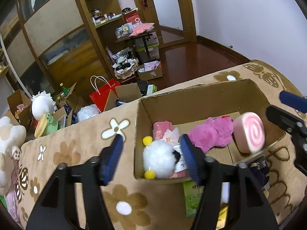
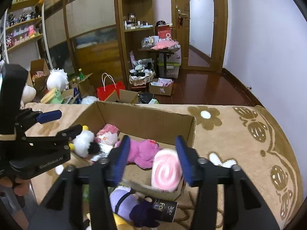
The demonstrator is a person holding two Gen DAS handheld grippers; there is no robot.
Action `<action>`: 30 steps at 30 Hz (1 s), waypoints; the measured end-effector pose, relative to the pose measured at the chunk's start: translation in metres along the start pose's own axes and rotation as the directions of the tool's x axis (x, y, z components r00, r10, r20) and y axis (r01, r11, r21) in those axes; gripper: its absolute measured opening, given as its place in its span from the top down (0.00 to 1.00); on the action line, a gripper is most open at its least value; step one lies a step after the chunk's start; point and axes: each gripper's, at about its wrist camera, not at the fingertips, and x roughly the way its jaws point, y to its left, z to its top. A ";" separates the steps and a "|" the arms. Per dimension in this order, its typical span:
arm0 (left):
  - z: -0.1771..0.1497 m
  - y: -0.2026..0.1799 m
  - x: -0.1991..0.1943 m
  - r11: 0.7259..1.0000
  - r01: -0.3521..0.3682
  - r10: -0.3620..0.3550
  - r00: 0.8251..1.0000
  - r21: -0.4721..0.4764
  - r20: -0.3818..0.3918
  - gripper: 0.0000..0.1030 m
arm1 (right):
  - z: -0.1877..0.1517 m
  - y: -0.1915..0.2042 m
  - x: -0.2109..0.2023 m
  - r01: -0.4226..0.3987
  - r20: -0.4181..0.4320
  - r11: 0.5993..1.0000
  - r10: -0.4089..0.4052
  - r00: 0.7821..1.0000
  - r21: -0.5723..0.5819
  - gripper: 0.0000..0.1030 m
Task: Organize soft objects
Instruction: 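Open both tools to drop the pompom and swirl cushion into the box, then lower the left tool onto the green tea packet and close on it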
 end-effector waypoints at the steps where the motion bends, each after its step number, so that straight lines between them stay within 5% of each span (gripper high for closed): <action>1: -0.001 0.002 -0.004 1.000 0.003 -0.003 1.000 -0.009 0.008 0.29 | 0.001 0.001 -0.004 0.000 0.002 1.000 0.000 1.000 0.002 0.44; 3: -0.002 0.005 -0.010 1.000 0.007 -0.006 1.000 -0.016 0.012 0.28 | 0.000 0.001 -0.013 -0.002 0.001 1.000 0.002 1.000 0.005 0.28; 9: -0.010 0.012 -0.030 0.999 0.028 -0.028 1.000 -0.038 0.002 0.14 | -0.007 0.001 -0.037 0.002 0.002 1.000 -0.002 1.000 0.027 0.09; 22: -0.038 0.003 -0.051 0.998 0.064 -0.064 0.994 -0.004 -0.090 0.06 | -0.042 0.001 -0.057 0.027 -0.075 0.997 -0.021 0.997 0.078 0.08; 30: -0.048 0.005 -0.038 0.989 0.132 -0.142 0.972 -0.062 -0.190 0.06 | -0.065 0.002 -0.057 0.018 -0.131 0.994 -0.003 0.991 0.110 0.08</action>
